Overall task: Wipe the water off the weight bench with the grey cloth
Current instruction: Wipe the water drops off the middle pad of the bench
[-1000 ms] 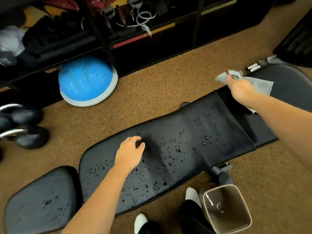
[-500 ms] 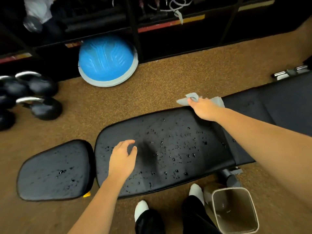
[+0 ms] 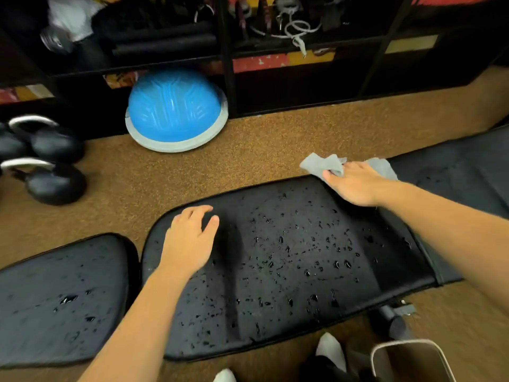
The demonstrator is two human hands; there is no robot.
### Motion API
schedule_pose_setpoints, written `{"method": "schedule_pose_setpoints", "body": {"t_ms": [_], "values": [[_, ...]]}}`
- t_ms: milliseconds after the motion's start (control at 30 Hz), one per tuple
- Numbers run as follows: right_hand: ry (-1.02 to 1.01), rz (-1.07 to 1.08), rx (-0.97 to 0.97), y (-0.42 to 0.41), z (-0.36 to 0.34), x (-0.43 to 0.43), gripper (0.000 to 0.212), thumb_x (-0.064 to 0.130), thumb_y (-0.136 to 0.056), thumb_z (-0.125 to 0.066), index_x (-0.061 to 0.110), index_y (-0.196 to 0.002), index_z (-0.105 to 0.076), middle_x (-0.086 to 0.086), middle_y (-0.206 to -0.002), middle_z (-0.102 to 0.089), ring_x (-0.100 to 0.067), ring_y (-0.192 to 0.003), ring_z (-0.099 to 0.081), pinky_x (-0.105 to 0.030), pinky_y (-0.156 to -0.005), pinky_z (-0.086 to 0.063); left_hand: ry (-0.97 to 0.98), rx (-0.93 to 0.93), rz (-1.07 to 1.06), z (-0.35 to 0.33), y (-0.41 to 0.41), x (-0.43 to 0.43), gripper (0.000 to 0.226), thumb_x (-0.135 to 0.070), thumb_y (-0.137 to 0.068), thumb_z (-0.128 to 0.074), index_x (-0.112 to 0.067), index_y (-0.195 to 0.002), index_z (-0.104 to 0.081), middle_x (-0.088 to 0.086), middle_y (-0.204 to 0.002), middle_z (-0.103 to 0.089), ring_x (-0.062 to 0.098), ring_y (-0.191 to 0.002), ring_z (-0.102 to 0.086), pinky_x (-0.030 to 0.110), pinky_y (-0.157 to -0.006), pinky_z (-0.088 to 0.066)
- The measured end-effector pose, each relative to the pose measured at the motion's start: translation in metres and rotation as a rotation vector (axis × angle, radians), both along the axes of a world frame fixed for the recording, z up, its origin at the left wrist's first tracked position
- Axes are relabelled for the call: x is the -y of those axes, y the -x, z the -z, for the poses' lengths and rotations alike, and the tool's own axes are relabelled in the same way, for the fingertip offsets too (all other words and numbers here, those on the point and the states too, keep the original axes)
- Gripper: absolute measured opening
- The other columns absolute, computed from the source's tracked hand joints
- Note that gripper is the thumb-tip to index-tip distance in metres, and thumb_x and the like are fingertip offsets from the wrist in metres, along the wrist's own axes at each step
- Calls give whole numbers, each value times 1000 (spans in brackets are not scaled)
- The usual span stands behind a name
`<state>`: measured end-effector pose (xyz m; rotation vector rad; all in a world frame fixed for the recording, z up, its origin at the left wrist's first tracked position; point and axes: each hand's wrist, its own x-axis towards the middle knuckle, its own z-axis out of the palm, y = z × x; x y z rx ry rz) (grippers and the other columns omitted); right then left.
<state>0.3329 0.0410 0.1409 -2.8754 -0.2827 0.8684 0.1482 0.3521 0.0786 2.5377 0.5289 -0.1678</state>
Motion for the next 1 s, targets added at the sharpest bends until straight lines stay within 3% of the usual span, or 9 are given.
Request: {"method": "schedule_pose_setpoints", "body": {"t_ms": [67, 133, 167, 300, 467, 633, 800, 900, 1000], "values": [[11, 47, 23, -4, -4, 2, 37, 26, -112, -20, 7, -132, -45, -18, -121, -54, -37, -125, -48, -38, -99, -33, 11, -49, 37, 12, -30, -1, 49, -51, -103, -37, -27, -144, -49, 1, -150, -46, 26, -137, -41, 46, -112, -36], [34, 48, 27, 3, -8, -14, 58, 42, -110, -13, 8, -154, -32, -20, -159, -33, -32, -149, -25, -39, -116, -19, 35, -108, 81, 20, -58, -1, 53, -54, -103, -31, -27, -145, -48, 3, -152, -45, 28, -138, -41, 47, -114, -34], [38, 9, 17, 11, -6, -26, 63, 47, -109, -10, 13, -161, -19, -17, -168, -19, -28, -155, -12, -38, -122, -9, 45, -133, 92, 21, -70, -2, 55, -56, -103, -28, -28, -145, -48, 4, -152, -46, 29, -138, -41, 48, -115, -32], [33, -245, 9, 31, 25, -29, 57, 41, -110, -9, 24, -163, 3, -9, -171, 2, -23, -157, 10, -40, -125, 10, 69, -238, 117, 28, -95, 2, 69, -67, -100, -17, -29, -154, -38, -1, -163, -33, 25, -150, -28, 46, -124, -18], [22, -71, -12, 3, 14, -15, 72, 62, -104, -4, 22, -164, 0, -5, -172, 1, -21, -158, 7, -39, -125, 6, 185, -258, 26, 25, -99, 3, 79, -81, -91, -20, -36, -154, -34, -3, -165, -25, 25, -153, -19, 45, -124, -14], [-13, -176, -13, 17, 26, -38, 78, 64, -104, -6, 14, -164, -7, -6, -172, 1, -22, -158, 9, -39, -125, 7, 206, -250, 47, 29, -107, -6, 87, -87, -85, -21, -37, -153, -36, -4, -166, -22, 23, -154, -18, 47, -125, -13], [-14, -9, 3, -5, 19, -29, 79, 70, -98, -10, 24, -161, -27, -13, -166, -27, -31, -153, -23, -45, -123, -13, 181, -243, 85, 31, -111, -8, 88, -89, -83, -20, -38, -153, -38, -6, -166, -24, 21, -154, -19, 47, -125, -14], [21, -96, 74, 21, 20, -54, 75, 60, -105, -9, 12, -163, -12, -16, -170, -10, -30, -157, -6, -42, -125, -2, 164, -246, 88, 33, -106, -4, 79, -83, -89, -21, -39, -153, -36, -5, -166, -23, 24, -154, -19, 47, -125, -14], [9, -240, 58, 42, 34, -65, 65, 50, -109, -8, 17, -164, 0, -10, -172, -2, -26, -158, 5, -43, -126, 8, 85, -219, 124, 38, -102, -5, 67, -70, -98, -25, -33, -152, -40, -6, -163, -30, 23, -152, -26, 44, -125, -16]]}}
